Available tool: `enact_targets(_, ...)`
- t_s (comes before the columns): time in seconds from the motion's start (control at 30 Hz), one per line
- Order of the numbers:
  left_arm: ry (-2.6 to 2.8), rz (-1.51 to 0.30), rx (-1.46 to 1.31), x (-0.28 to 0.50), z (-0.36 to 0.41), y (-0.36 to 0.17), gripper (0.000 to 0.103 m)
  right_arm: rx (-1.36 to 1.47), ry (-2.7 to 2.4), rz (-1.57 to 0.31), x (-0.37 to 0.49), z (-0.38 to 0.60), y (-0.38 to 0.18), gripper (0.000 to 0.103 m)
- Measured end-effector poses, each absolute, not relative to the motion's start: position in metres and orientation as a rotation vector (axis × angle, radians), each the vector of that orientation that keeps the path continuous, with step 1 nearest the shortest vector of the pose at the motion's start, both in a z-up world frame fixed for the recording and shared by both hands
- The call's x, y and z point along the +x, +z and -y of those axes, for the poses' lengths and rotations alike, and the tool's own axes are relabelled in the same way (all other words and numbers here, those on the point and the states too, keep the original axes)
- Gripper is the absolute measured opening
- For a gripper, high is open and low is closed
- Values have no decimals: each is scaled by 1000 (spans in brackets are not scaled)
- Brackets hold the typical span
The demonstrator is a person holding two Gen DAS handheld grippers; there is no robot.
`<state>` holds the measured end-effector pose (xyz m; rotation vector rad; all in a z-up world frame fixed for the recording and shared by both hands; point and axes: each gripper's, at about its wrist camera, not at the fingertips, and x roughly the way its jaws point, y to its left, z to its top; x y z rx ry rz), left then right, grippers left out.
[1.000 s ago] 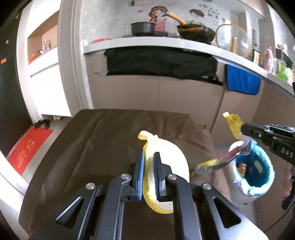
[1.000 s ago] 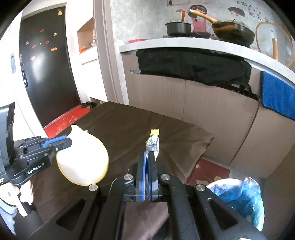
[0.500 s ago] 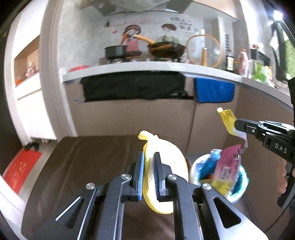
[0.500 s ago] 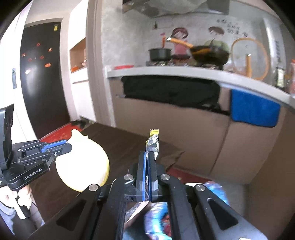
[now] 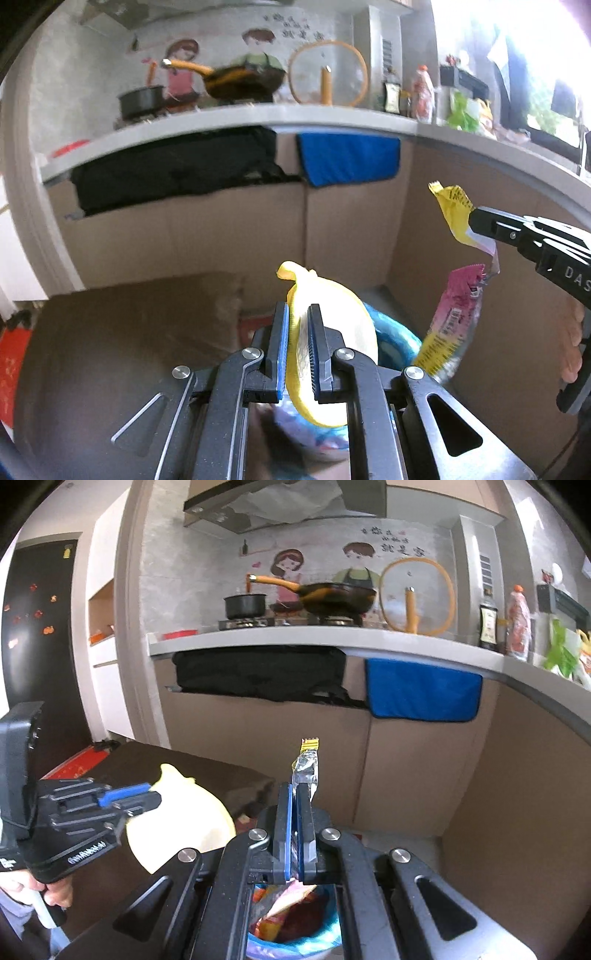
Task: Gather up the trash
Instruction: 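Carry the mesh pad and candy wrapper over the bin and open both tools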
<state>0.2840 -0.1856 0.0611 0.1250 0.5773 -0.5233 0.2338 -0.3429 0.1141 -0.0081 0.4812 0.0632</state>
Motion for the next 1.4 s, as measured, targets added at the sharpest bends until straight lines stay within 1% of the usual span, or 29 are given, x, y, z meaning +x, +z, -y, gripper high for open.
enact_targets(0.23,-535,-669,140,305,214,16,10,34,54,-532,251,358,78,1)
enact_targets(0.53,-543,-773,155,323,227,-33,10,67,34,-600,278,366,29,1)
enact_targets(0.77,-541,-816,153,328,225,-54,10,85,47,-663,289,367,-2,1)
enact_targets(0.97,-552,-837,142,327,228,-68,12,105,73,-682,282,365,-9,1)
enact_targets(1.07,-579,-868,94,333,229,-72,15,117,85,-682,274,363,-10,1)
enact_targets(1.1,-587,-874,90,334,230,-72,17,121,87,-682,270,362,-11,4)
enact_targets(1.17,-596,-876,94,334,231,-73,22,129,81,-682,264,361,-11,5)
enact_targets(1.2,-597,-876,96,334,232,-73,29,133,79,-681,261,360,-12,5)
enact_targets(1.23,-593,-870,91,333,231,-72,34,140,78,-681,256,360,-13,6)
enact_targets(1.4,-608,-815,-7,326,217,-57,34,156,62,-683,231,354,-13,15)
